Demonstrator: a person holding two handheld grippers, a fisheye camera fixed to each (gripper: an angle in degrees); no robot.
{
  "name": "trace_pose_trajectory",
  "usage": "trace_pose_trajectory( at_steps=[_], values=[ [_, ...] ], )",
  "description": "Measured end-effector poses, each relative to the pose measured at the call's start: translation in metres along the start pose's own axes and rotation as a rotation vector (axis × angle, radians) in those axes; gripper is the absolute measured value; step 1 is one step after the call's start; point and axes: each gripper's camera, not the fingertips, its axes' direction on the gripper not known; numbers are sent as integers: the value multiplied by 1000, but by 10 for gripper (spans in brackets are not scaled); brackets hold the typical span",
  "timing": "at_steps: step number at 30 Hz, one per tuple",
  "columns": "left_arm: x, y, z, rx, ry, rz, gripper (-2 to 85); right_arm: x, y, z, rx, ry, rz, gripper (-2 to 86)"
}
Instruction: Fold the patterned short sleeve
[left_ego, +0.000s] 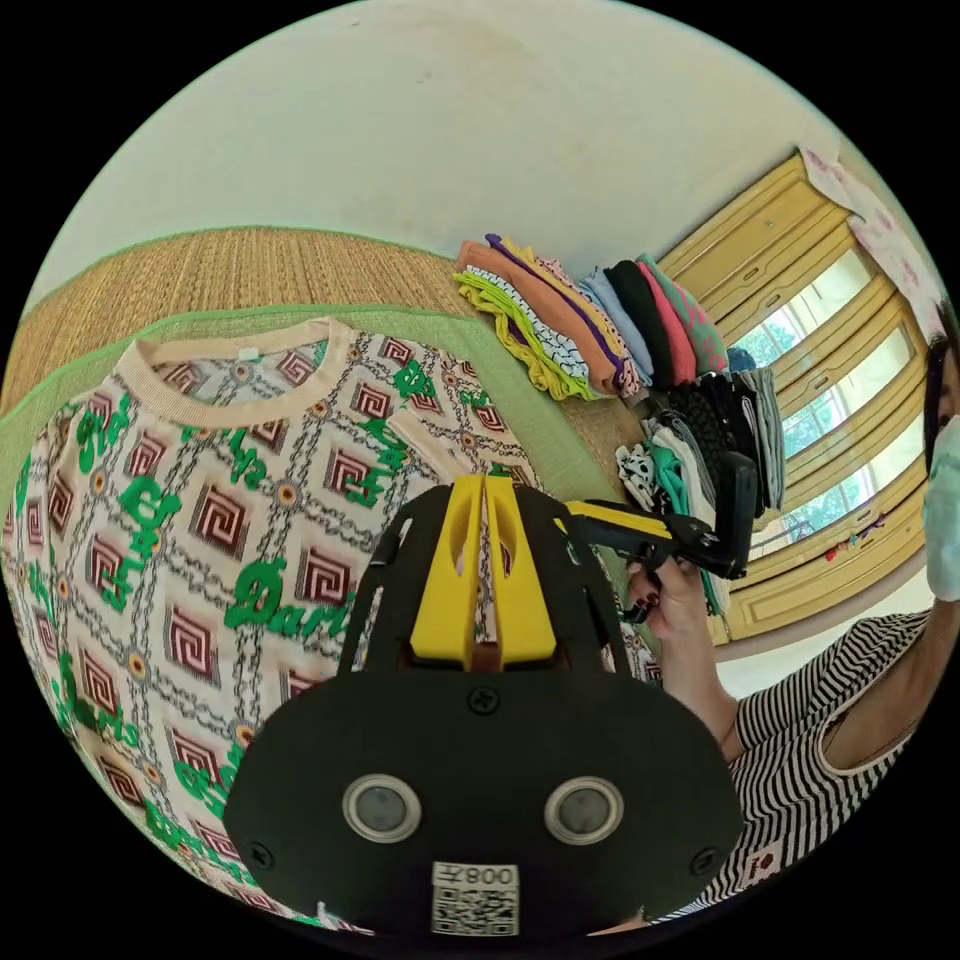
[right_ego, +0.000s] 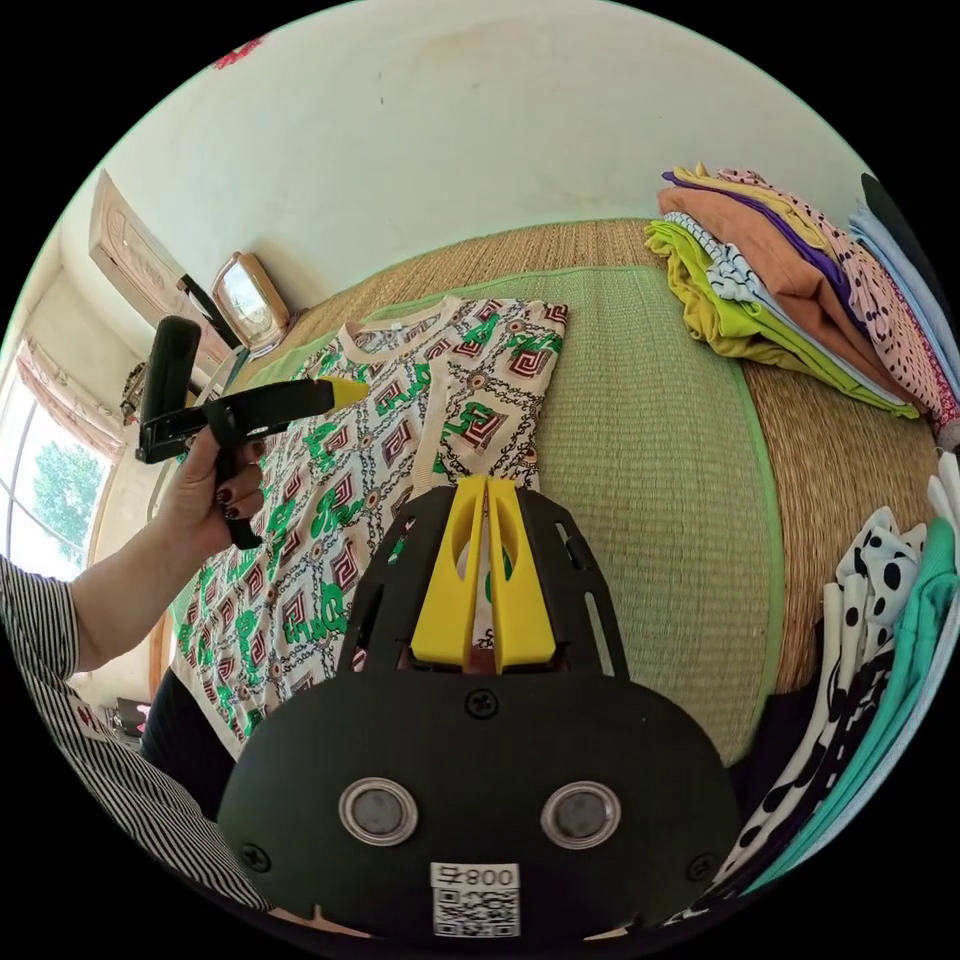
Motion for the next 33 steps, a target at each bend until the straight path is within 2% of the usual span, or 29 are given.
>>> trace_pose_trajectory(
  at_steps=[7,10,17,19,24,33],
  values=[
    [-45,104,-104,14,18,-220,6,-14,5,16,-23,132,-4,6],
    [-63,139,-150,47,-27,-289,13,-9,7,23,-34,50,46,15],
    [-108,196,-267,317,-162,-431,52,-35,-1,16,9,-9,47,34],
    [-122,209,-292,384,-195,-485,63,-61,-9,21,37,-106,2,33],
    [-170,239,-339,487,-199,-616,75,-148,-45,68,-22,-189,-168,46],
    [-208,249,-374,415,-194,-607,44,-321,-111,199,-177,-230,-487,65]
  ],
)
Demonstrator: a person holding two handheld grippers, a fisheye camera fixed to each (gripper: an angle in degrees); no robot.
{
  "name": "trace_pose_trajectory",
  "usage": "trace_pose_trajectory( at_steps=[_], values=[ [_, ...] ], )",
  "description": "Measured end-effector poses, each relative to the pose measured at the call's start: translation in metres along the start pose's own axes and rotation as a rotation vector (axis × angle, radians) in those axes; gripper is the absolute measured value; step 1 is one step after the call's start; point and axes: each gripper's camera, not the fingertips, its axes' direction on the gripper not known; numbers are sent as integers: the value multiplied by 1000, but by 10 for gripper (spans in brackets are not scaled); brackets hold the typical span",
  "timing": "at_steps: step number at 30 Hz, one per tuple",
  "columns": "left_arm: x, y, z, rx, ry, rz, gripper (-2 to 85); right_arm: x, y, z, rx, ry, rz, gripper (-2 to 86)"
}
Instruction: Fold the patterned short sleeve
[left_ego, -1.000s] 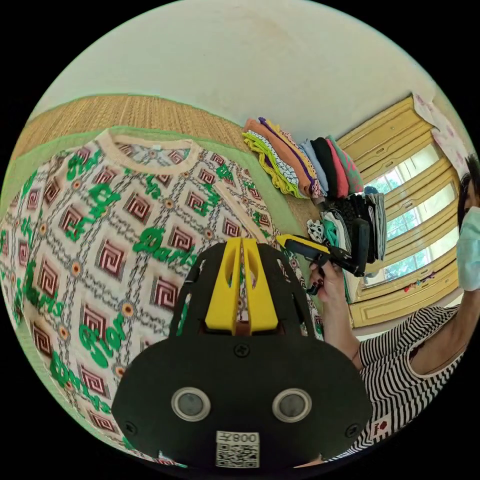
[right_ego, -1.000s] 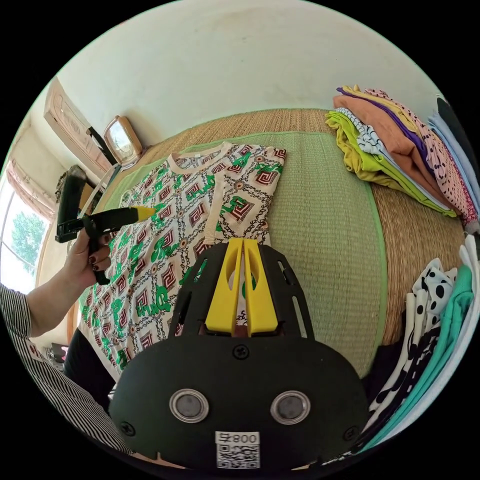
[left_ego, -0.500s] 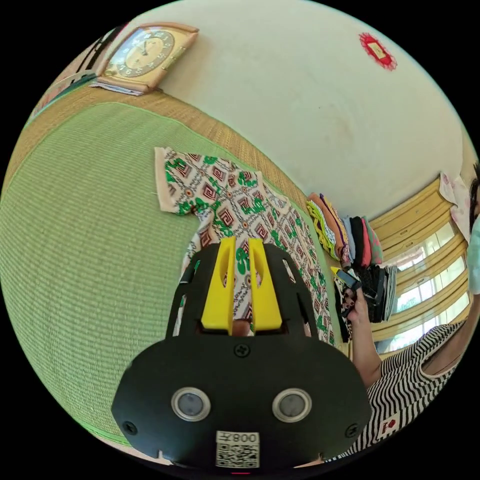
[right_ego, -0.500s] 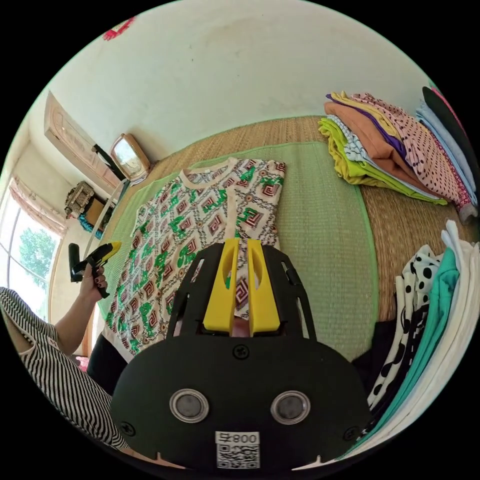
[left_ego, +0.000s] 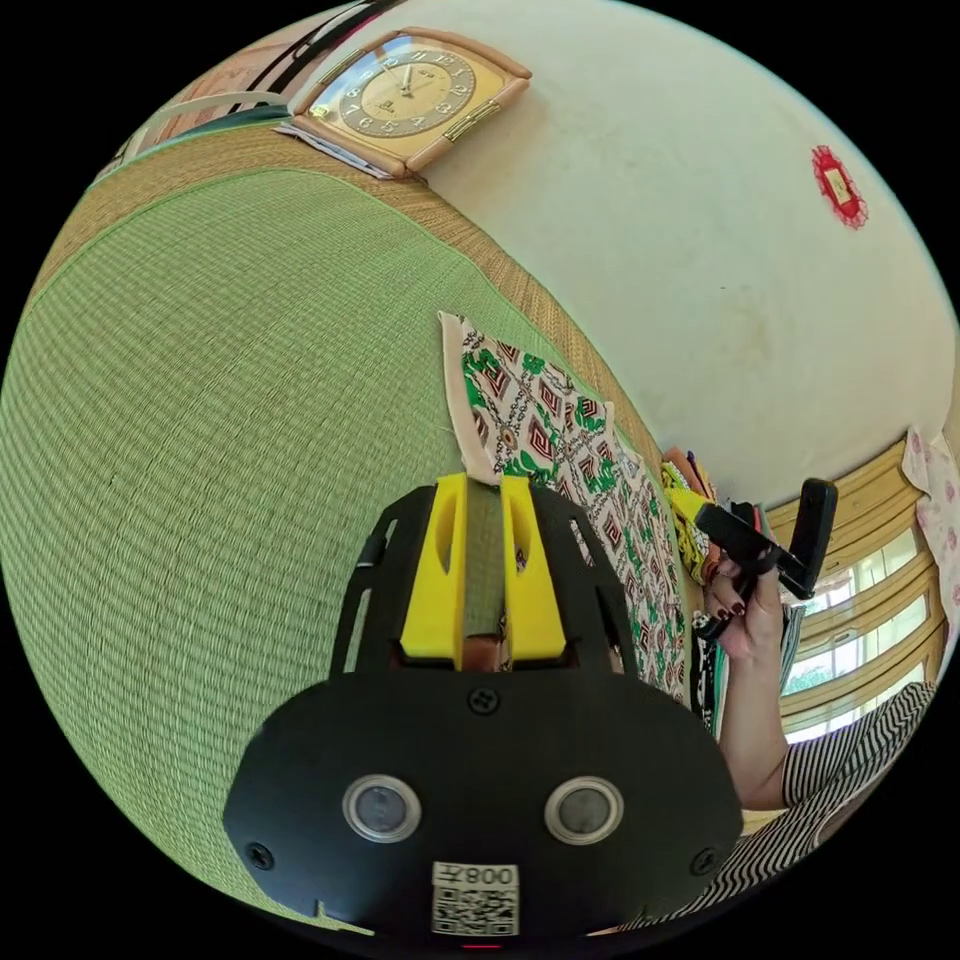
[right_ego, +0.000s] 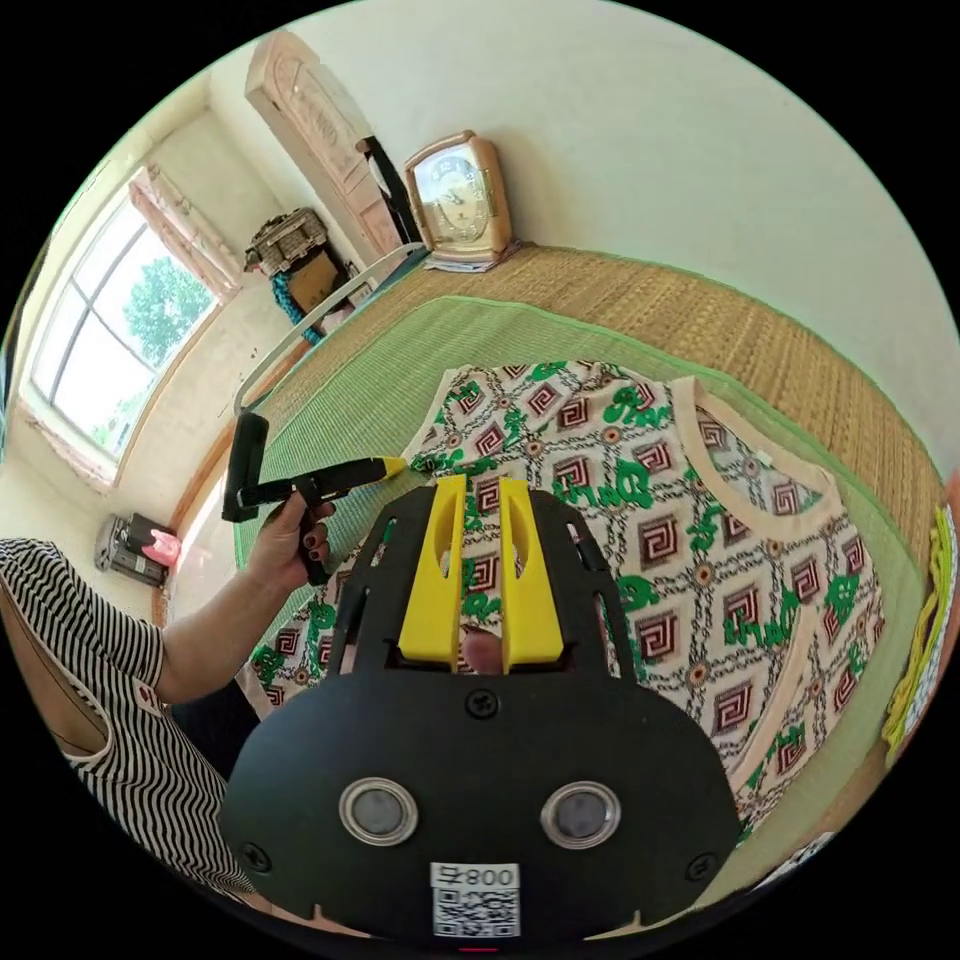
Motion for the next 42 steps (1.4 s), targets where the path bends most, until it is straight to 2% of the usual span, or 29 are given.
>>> trace_pose_trajectory(
  at_steps=[6,13,21,29,35,42],
  values=[
    [-26,-8,-23,-8,116,-41,12,-45,-83,86,-107,77,-152,71],
    [-32,-11,-47,8,145,3,7,-88,-163,175,-200,196,-297,77],
    [-33,-14,-65,-6,157,38,6,-103,-187,245,-290,364,-346,75],
    [-28,-11,-76,3,160,59,5,-90,-201,258,-282,364,-346,15],
    [-16,-8,-81,18,153,103,5,-48,-217,230,-230,206,-256,2],
    [26,-3,-83,27,124,282,5,33,-205,155,-105,38,-125,3]
  ],
)
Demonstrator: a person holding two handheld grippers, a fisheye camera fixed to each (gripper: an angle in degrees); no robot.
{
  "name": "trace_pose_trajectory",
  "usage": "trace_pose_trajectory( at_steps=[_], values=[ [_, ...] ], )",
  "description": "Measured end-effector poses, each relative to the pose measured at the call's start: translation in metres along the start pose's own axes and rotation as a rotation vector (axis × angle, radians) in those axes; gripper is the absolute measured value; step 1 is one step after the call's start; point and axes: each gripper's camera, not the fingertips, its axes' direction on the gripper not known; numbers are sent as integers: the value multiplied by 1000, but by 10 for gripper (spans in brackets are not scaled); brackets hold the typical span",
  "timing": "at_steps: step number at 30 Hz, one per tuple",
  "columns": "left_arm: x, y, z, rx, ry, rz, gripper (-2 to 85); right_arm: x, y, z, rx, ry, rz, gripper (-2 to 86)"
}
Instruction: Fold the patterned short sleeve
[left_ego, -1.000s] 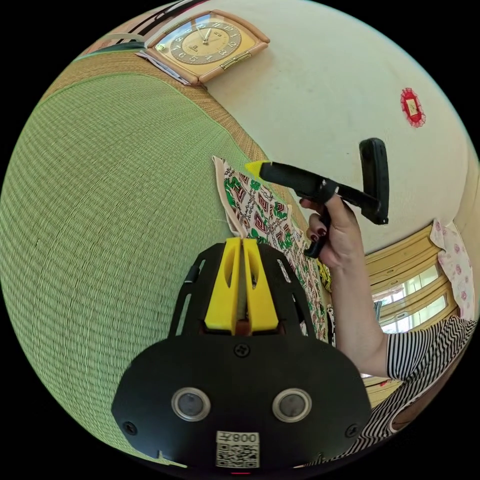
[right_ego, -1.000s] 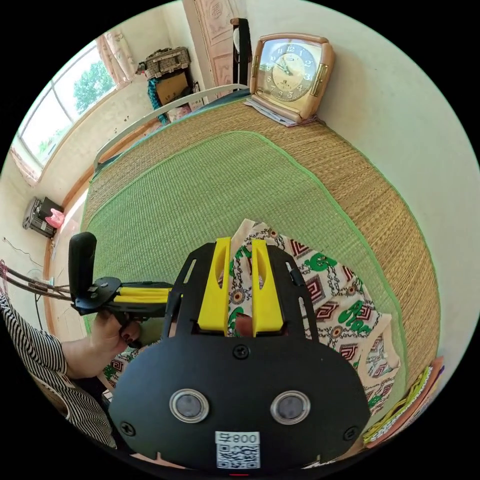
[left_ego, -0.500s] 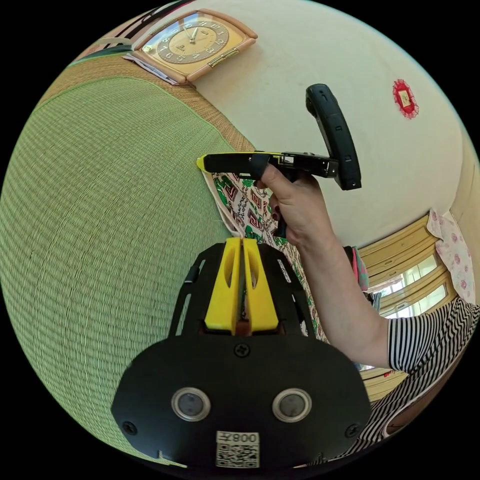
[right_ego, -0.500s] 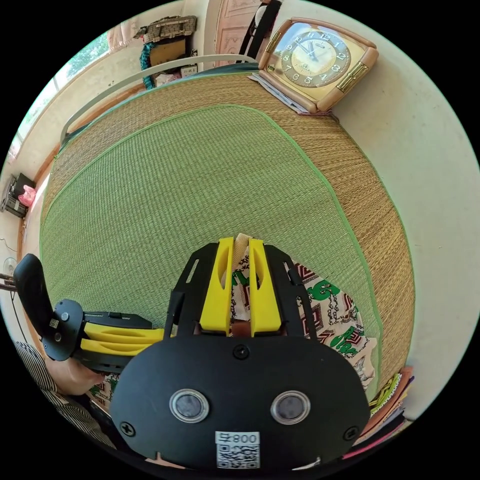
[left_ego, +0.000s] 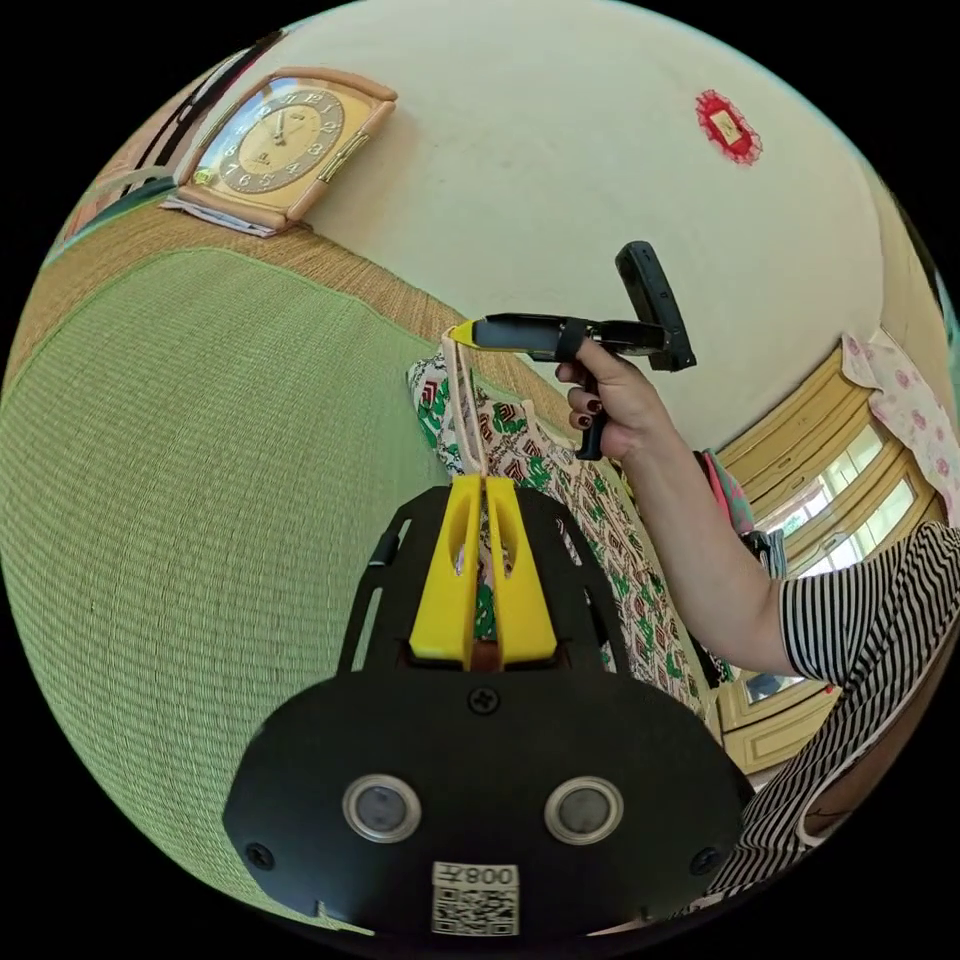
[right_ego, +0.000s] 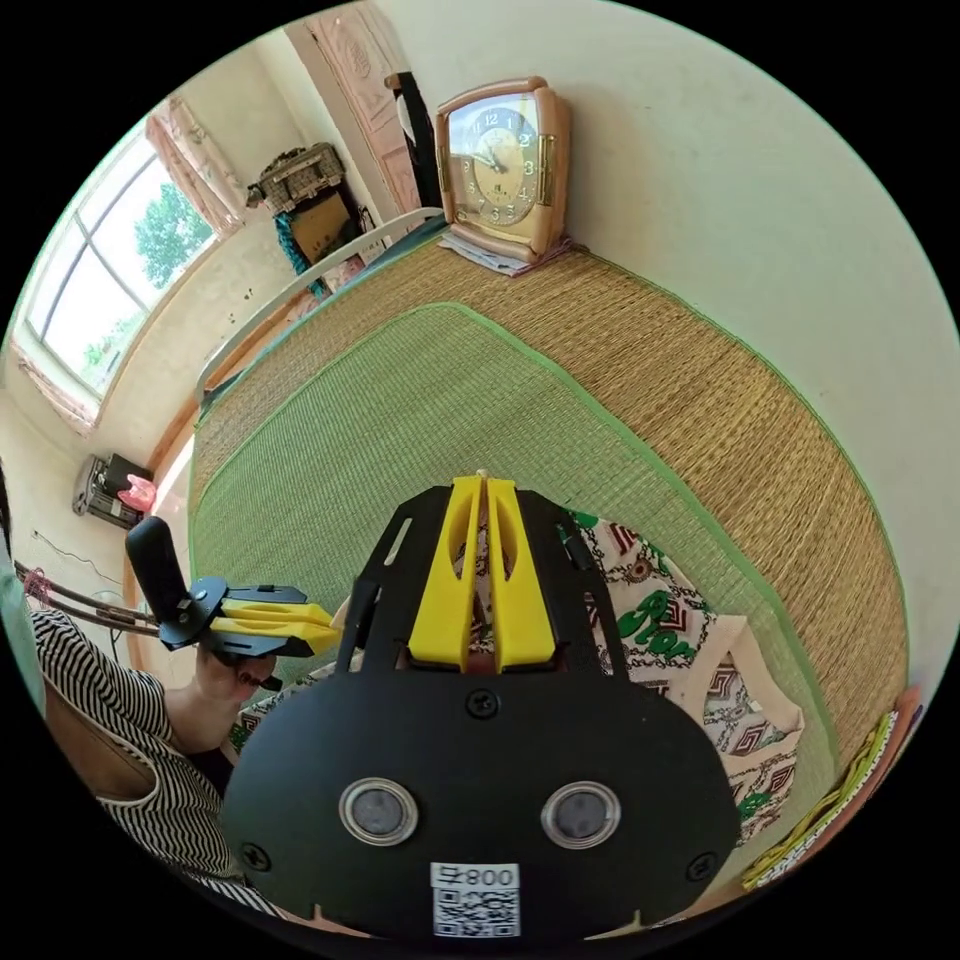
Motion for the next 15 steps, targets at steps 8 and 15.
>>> trace_pose_trajectory(
  at_steps=[8,15],
  values=[
    [36,0,41,-177,2,122,7,79,60,-23,38,-95,151,4],
    [47,4,77,-327,30,123,15,124,95,-5,-16,-128,244,7]
  ],
)
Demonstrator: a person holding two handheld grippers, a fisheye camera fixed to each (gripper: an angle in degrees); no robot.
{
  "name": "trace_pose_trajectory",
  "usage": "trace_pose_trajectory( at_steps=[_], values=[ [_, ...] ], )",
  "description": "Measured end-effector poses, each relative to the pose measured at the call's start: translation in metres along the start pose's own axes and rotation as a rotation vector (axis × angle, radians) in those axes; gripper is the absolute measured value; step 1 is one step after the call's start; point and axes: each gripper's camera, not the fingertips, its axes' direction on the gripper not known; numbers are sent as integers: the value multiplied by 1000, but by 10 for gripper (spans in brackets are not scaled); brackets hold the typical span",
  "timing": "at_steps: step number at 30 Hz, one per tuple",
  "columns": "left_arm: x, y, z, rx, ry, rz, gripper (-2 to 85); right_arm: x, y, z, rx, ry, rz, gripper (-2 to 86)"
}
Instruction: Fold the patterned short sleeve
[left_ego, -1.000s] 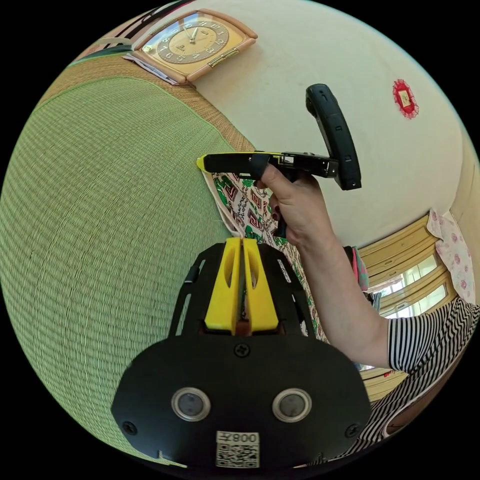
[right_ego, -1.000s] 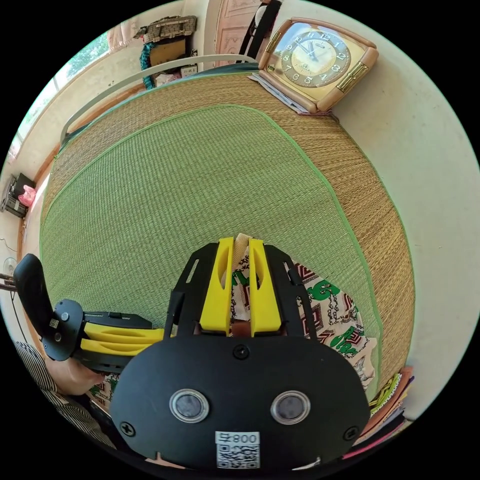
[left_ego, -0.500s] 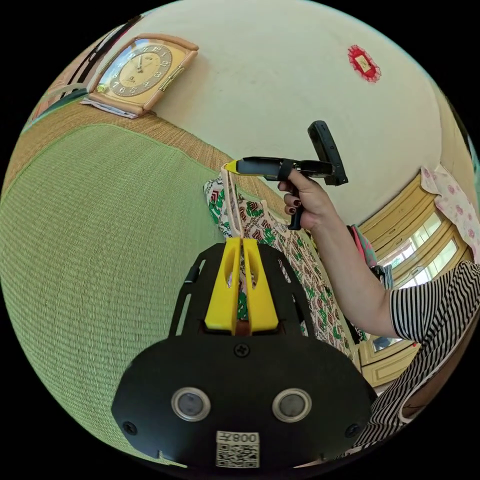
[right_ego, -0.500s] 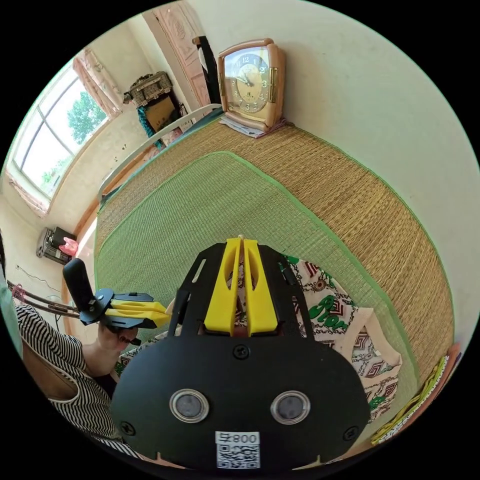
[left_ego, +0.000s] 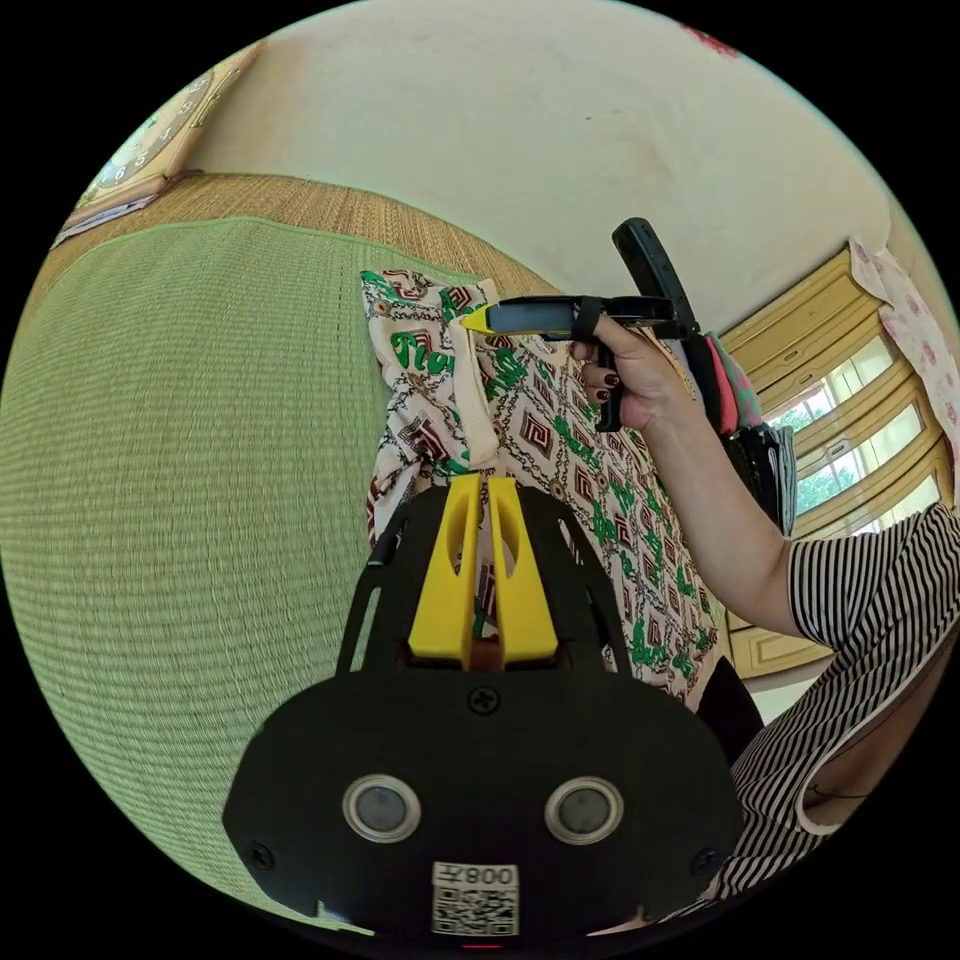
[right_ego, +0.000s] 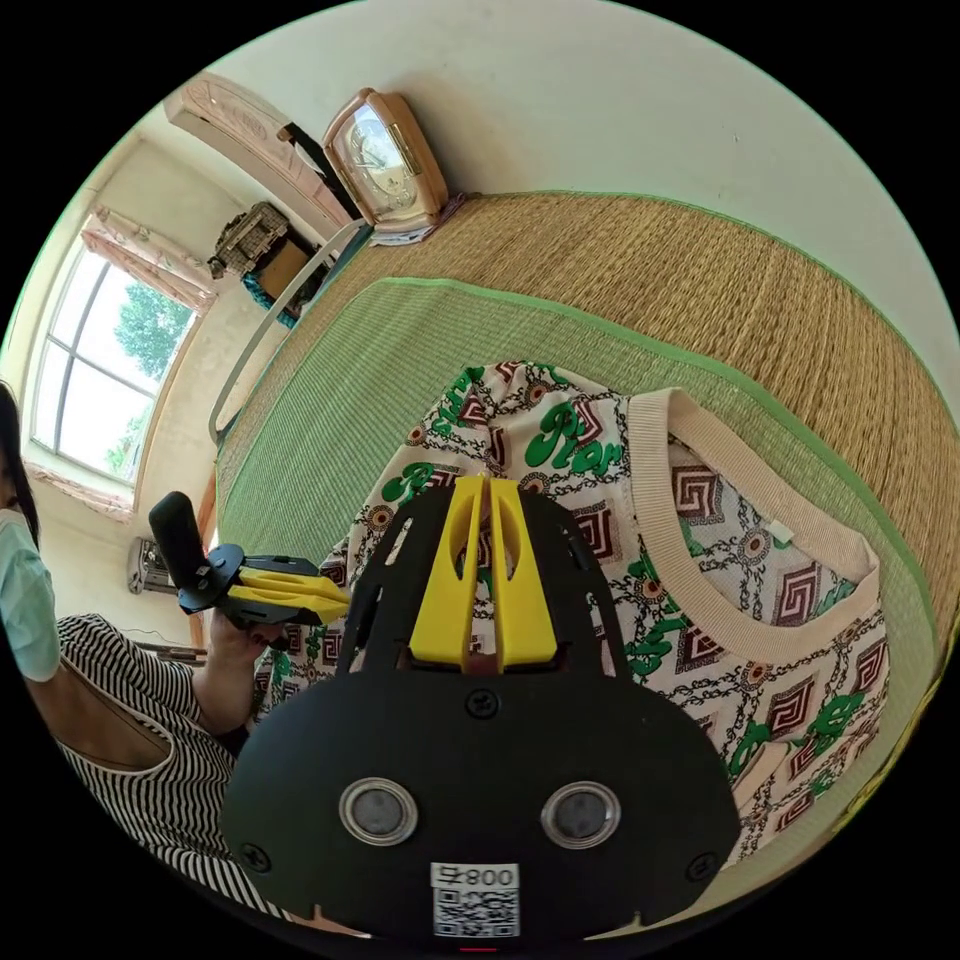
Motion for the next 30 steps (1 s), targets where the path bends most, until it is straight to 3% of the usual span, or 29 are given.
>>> trace_pose_trajectory(
  at_steps=[13,19,30],
  values=[
    [16,-3,11,95,-64,-21,21,29,22,-35,126,45,70,7],
    [23,-6,19,103,-139,-29,19,14,20,-35,127,-7,-19,4],
    [17,-7,29,75,-200,-122,2,-24,-36,29,-62,75,-164,1]
  ],
)
